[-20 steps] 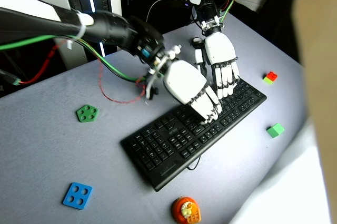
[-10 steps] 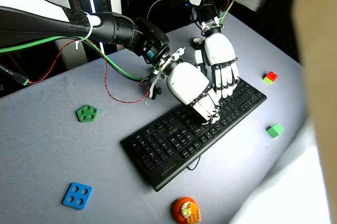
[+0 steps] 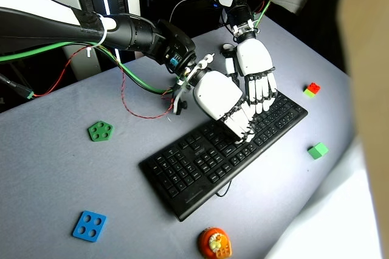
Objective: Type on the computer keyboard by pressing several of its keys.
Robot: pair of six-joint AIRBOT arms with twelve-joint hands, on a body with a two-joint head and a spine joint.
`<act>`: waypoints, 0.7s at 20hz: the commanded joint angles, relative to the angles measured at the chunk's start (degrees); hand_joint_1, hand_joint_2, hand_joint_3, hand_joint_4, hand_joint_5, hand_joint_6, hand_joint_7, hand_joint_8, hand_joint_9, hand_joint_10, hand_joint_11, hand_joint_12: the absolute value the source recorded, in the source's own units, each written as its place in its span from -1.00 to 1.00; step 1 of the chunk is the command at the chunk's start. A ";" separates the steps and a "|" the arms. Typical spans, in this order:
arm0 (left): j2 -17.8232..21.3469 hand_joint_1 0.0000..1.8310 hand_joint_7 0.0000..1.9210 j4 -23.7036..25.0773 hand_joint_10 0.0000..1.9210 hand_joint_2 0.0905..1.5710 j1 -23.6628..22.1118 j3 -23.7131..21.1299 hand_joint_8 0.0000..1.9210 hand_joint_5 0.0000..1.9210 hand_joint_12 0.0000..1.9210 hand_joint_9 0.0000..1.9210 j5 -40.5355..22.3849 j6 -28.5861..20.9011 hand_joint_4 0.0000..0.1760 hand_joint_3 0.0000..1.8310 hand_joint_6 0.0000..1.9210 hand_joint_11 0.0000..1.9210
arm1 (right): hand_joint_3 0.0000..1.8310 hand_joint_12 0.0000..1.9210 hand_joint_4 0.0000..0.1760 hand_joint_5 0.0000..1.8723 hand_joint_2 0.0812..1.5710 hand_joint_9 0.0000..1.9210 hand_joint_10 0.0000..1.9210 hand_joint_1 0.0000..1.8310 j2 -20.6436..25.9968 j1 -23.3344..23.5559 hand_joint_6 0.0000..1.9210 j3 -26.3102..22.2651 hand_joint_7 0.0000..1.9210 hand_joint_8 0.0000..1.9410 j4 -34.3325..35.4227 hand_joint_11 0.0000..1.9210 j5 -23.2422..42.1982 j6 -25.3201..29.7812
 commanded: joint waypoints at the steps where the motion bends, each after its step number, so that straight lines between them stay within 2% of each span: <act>1: 0.42 0.03 -0.52 2.35 -0.95 0.75 -0.17 -0.12 -0.99 -0.70 0.08 -0.56 3.40 0.11 -0.77 -1.00 -0.99 -1.00 | -1.00 0.54 -1.00 -0.58 0.65 -0.78 -0.03 0.08 -0.02 -0.10 -0.70 -0.14 -0.43 -0.99 -2.54 -1.00 0.97 -0.23; 2: 0.43 0.03 -0.52 2.47 -0.95 0.75 -0.17 -0.12 -0.99 -0.70 0.08 -0.56 3.41 0.03 -0.77 -1.00 -0.99 -1.00 | -1.00 0.54 -1.00 -0.58 0.65 -0.78 -0.03 0.08 -0.02 -0.10 -0.70 -0.15 -0.43 -0.99 -2.64 -1.00 0.99 -0.36; 3: 0.45 -0.01 -0.58 3.03 -0.98 0.77 -0.17 -0.06 -1.00 -0.56 0.03 -0.62 3.56 -0.23 -1.00 -1.00 -0.96 -1.00 | -1.00 0.50 -1.00 -0.40 0.67 -0.87 -0.11 0.05 -0.01 -0.09 -0.70 -0.16 -0.49 -1.00 -2.72 -1.00 1.08 -0.50; 4: 0.60 -0.01 -0.58 4.14 -0.98 0.77 -0.17 0.05 -1.00 -0.56 0.03 -0.62 3.58 -0.62 -1.00 -1.00 -0.96 -1.00 | -1.00 0.50 -1.00 -0.40 0.67 -0.87 -0.11 0.05 0.03 -0.14 -0.70 -0.19 -0.49 -1.00 -2.75 -1.00 1.21 -0.63; 5: 0.77 -0.01 -0.58 4.74 -0.99 0.77 -0.17 0.08 -1.00 -0.47 0.05 -0.63 3.79 -0.79 -1.00 -1.00 -0.93 -1.00 | -1.00 0.51 -1.00 -0.35 0.69 -0.93 -0.18 0.05 0.16 -0.20 -0.68 -0.33 -0.57 -1.00 -2.78 -1.00 1.48 -1.03; 8: 1.16 -0.01 -0.58 4.74 -0.99 0.77 -0.29 0.07 -1.00 -0.46 0.05 -0.63 3.82 -1.10 -1.00 -1.00 -0.93 -1.00 | -0.99 0.52 -1.00 -0.36 0.69 -0.93 -0.19 0.05 1.23 -0.39 -0.68 -1.90 -0.57 -1.00 -6.94 -1.00 3.94 -2.23; 9: 1.25 0.04 -0.51 4.74 -0.97 0.73 -0.51 0.16 -0.99 -0.46 0.09 -0.57 3.85 -1.14 -1.00 -1.00 -0.95 -1.00 | -0.99 0.54 -1.00 -0.51 0.70 -0.81 -0.14 0.03 1.79 -0.32 -0.74 -2.59 -0.52 -0.98 -8.09 -1.00 4.50 -2.33; 10: 1.27 0.05 -0.47 4.74 -0.95 0.74 -1.02 0.37 -0.98 -0.58 0.15 -0.50 5.00 -1.45 -0.89 -1.00 -0.99 -1.00 | -1.00 0.65 -1.00 -0.60 0.69 -0.69 -0.08 0.06 2.97 0.18 -0.78 -3.84 -0.46 -0.96 -8.60 -1.00 4.72 -2.32; 11: 1.25 0.04 -0.46 4.74 -0.95 0.75 -1.24 0.49 -0.98 -0.63 0.18 -0.48 5.82 -1.58 -0.91 -1.00 -1.00 -1.00 | -1.00 0.70 -1.00 -0.62 0.70 -0.74 -0.03 0.03 3.41 0.42 -0.81 -4.21 -0.49 -0.99 -8.60 -1.00 4.72 -2.31; 12: 1.11 0.02 -0.48 4.74 -0.97 0.77 -1.76 0.71 -0.99 -0.57 0.19 -0.50 7.53 -1.67 -1.00 -0.99 -0.98 -1.00 | -1.00 0.67 -1.00 -0.57 0.68 -0.78 -0.10 0.03 4.08 0.78 -0.80 -4.93 -0.50 -1.00 -8.60 -1.00 4.71 -2.33; 14: 0.17 -0.02 -0.49 4.83 -0.97 0.78 -2.68 1.33 -1.00 -0.59 0.19 -0.51 11.31 -1.79 -0.99 -0.99 -0.99 -1.00 | -1.00 0.61 -1.00 -0.58 0.65 -0.85 -0.20 0.00 6.27 1.63 -0.82 -7.27 -0.55 -1.00 -8.56 -1.00 4.67 -2.70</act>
